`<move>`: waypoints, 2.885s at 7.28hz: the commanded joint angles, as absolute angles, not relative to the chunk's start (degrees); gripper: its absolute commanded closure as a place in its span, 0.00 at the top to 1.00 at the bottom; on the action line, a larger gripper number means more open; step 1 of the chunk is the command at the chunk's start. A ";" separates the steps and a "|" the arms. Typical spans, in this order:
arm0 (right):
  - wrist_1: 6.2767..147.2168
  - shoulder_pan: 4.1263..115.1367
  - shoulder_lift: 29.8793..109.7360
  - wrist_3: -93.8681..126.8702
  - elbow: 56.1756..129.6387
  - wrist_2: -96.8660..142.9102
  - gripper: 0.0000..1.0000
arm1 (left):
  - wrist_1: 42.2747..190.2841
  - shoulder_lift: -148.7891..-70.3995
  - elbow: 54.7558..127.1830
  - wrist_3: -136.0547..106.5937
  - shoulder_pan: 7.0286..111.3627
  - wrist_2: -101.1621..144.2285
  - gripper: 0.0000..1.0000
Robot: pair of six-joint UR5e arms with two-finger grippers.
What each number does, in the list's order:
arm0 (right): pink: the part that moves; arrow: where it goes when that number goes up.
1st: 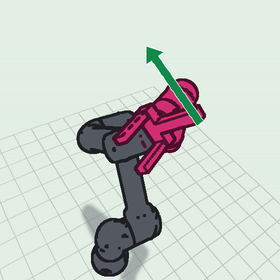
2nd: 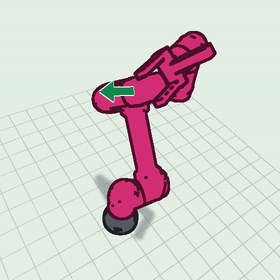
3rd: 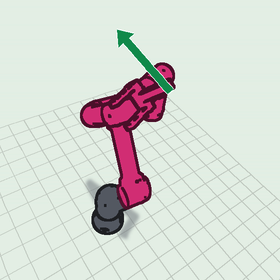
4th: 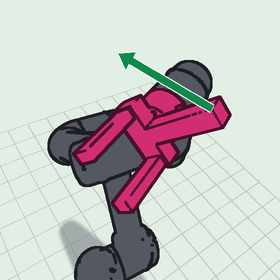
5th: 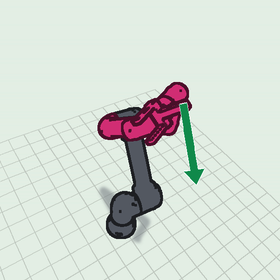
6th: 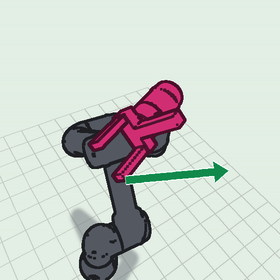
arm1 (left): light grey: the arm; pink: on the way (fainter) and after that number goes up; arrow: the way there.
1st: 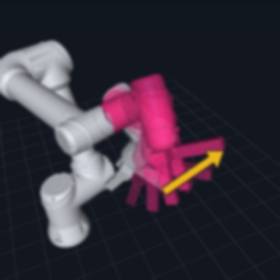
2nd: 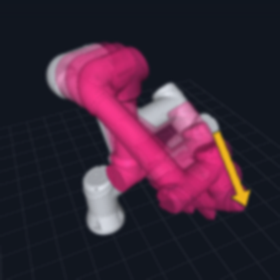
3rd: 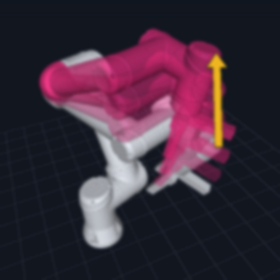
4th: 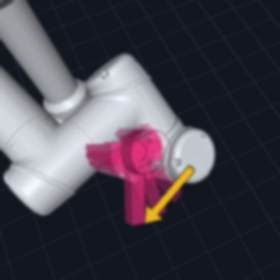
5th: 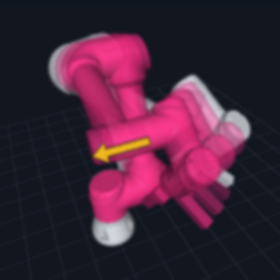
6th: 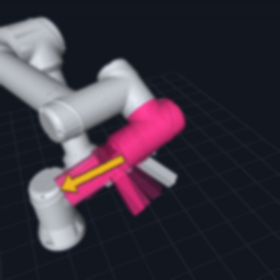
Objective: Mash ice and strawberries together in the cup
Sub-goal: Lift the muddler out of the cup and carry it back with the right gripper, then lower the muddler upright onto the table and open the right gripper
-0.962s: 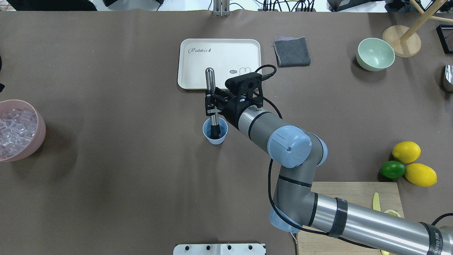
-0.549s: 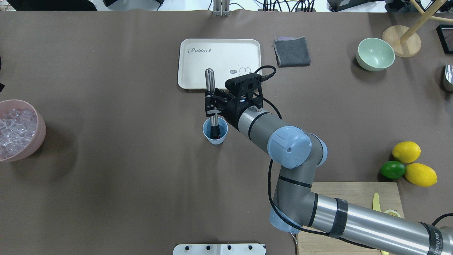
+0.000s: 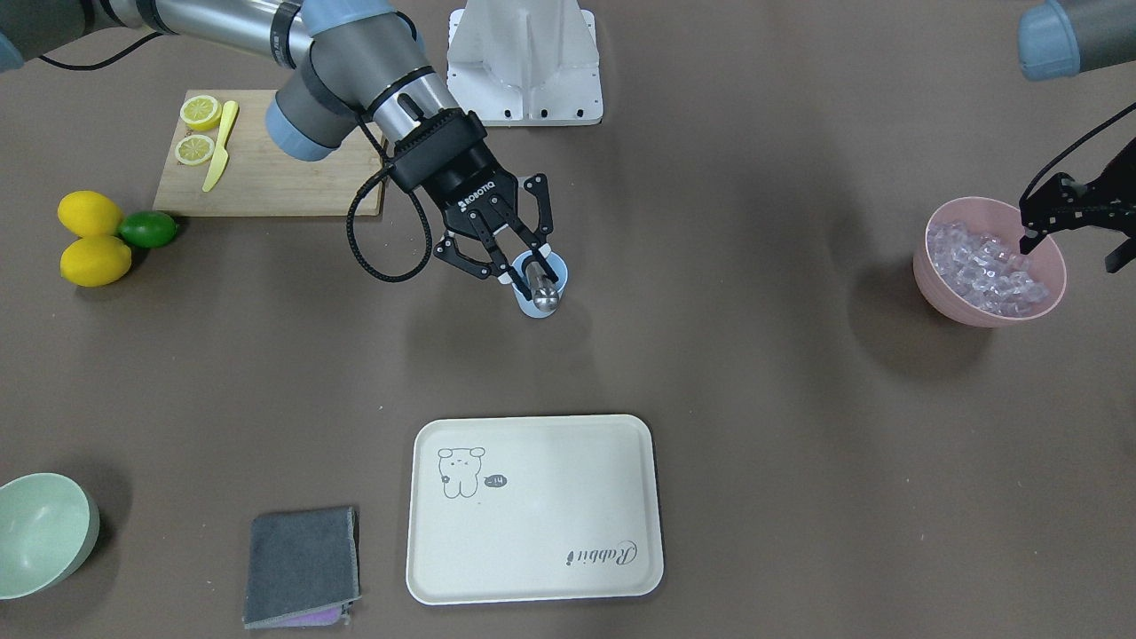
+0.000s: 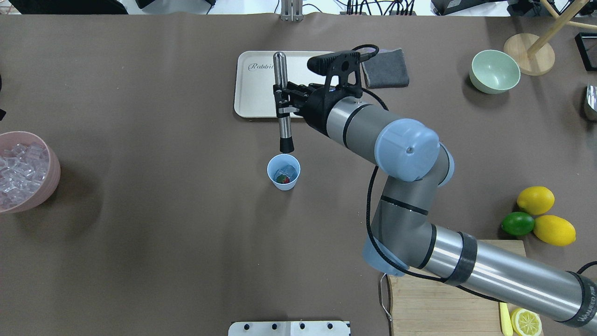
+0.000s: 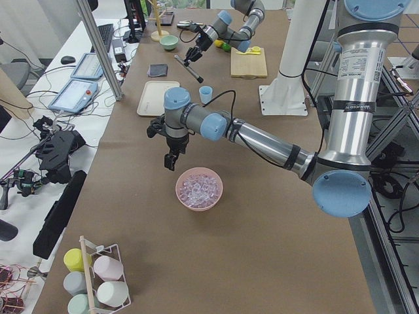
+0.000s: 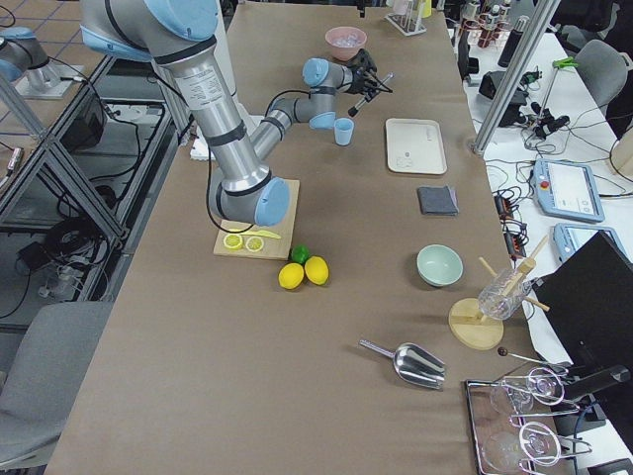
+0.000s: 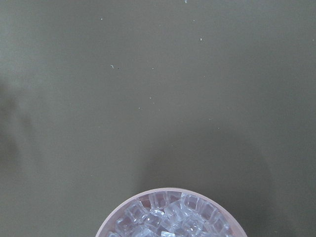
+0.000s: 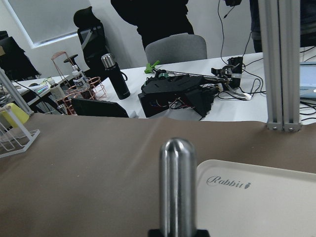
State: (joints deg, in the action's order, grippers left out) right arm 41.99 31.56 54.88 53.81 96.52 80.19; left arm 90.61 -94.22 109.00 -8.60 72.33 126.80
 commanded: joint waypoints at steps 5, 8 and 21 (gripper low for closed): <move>65.68 56.85 66.18 52.67 97.82 119.77 0.00 | 90.62 -94.13 109.51 -8.79 72.42 126.12 0.97; 72.68 56.95 69.87 43.33 90.04 124.08 0.00 | 90.62 -94.22 109.60 -8.88 72.42 125.95 0.97; 74.00 57.83 73.22 37.27 82.70 127.62 1.00 | 90.53 -94.13 110.92 -10.02 72.69 126.03 0.97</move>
